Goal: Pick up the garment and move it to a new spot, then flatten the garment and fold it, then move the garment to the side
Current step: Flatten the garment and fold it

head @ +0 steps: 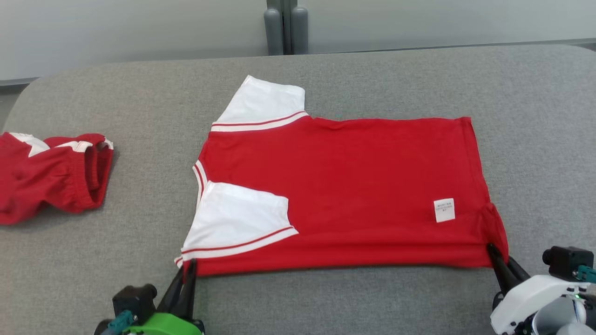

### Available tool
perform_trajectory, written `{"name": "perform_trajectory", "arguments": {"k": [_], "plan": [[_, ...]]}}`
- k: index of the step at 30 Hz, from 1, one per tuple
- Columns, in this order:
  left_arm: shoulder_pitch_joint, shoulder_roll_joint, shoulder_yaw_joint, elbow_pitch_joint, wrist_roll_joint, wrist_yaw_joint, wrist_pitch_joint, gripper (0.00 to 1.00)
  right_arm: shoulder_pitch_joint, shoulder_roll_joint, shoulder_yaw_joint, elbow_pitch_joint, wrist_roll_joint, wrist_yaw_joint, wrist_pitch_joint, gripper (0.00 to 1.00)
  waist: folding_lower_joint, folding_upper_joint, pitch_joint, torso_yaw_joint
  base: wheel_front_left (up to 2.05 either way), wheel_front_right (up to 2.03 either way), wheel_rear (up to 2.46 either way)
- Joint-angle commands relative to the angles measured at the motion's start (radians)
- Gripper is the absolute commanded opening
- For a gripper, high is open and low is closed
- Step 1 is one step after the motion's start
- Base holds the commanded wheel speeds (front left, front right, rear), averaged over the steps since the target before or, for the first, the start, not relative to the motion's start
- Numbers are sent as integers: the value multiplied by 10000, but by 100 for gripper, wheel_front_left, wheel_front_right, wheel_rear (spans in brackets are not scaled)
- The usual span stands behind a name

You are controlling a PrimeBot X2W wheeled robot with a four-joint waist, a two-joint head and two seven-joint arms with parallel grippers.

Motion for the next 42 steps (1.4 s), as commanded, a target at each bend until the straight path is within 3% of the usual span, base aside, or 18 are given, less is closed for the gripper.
{"name": "perform_trajectory", "arguments": {"k": [1,5,6,7,8,15,29,42], "plan": [[274,-6,-21,-92,76,49,-1,0,341,60,-157,-215,-59,-25,161,0,0,0,-37,72,0,0,0],[659,-103,-13,-260,58,71,-1,0,1034,387,-542,-807,-140,-22,624,0,0,0,-41,155,0,0,0],[704,-129,-23,-264,100,99,-1,0,1130,478,-661,-924,-183,-22,700,28,0,0,-57,168,0,0,0],[699,-135,-22,-310,166,114,-1,17,1182,541,-734,-1018,-234,-22,706,63,0,0,-73,172,0,0,0],[683,-176,3,-354,190,125,-1,100,1213,650,-802,-1117,-260,-22,702,100,0,0,-110,172,0,0,0],[349,-155,503,-989,655,276,-1,100,883,942,-1102,-1715,-786,-21,494,100,0,0,-426,101,0,0,0],[-139,-201,1912,-2246,1681,465,-1,100,23,1352,-677,-2288,-1994,-22,-1416,100,0,0,-819,-18,0,0,0],[272,-333,2841,-2210,2268,87,-1,100,569,1676,-735,-2036,-2554,-22,-2324,100,0,0,-940,-38,0,0,0]]}}
